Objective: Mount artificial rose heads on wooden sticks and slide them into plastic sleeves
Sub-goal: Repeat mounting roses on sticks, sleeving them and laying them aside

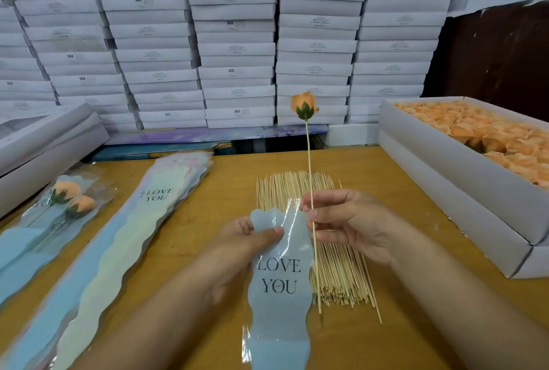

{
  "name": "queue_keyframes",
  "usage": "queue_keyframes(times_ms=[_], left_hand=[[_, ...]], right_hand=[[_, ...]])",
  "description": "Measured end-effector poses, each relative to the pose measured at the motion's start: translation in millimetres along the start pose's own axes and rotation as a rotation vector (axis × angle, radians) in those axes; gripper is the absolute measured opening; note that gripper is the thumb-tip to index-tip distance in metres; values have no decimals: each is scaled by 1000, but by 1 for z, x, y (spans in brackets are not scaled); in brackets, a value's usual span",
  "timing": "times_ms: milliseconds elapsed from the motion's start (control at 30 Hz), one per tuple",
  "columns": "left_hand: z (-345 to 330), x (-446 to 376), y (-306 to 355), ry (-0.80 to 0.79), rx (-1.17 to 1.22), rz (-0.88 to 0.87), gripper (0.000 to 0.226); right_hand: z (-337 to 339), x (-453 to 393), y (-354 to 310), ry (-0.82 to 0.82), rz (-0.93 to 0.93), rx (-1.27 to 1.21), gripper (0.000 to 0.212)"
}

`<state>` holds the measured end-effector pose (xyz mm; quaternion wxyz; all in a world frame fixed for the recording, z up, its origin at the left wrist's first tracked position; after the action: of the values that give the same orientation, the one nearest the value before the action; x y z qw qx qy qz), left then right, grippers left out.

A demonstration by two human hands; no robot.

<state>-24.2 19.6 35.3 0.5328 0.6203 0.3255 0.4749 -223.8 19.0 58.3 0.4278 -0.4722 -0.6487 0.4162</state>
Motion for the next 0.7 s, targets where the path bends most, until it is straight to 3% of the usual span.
queue_keyframes(times_ms=[167,367,700], left_hand=[[-1,0,-6,-47,55,34,34],[2,-2,-11,-58,114,46,16],[-4,4,-8,-29,111,76,31]], right_hand=[[1,-2,2,63,-1,-6,25],[0,-4,7,70,-5,15,28],[0,-6,11,94,-10,58,28]])
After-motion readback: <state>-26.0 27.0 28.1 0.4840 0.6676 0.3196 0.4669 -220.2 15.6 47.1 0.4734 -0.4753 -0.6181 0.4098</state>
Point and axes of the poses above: each hand's wrist, its own x-axis away from the middle knuckle, its own z-axis out of the back of the hand, y = z × x, the point moved 4 cm from there along -x, towards the middle knuckle, and after that the axes turned 1 degree about -x, right-handed, at the moved point
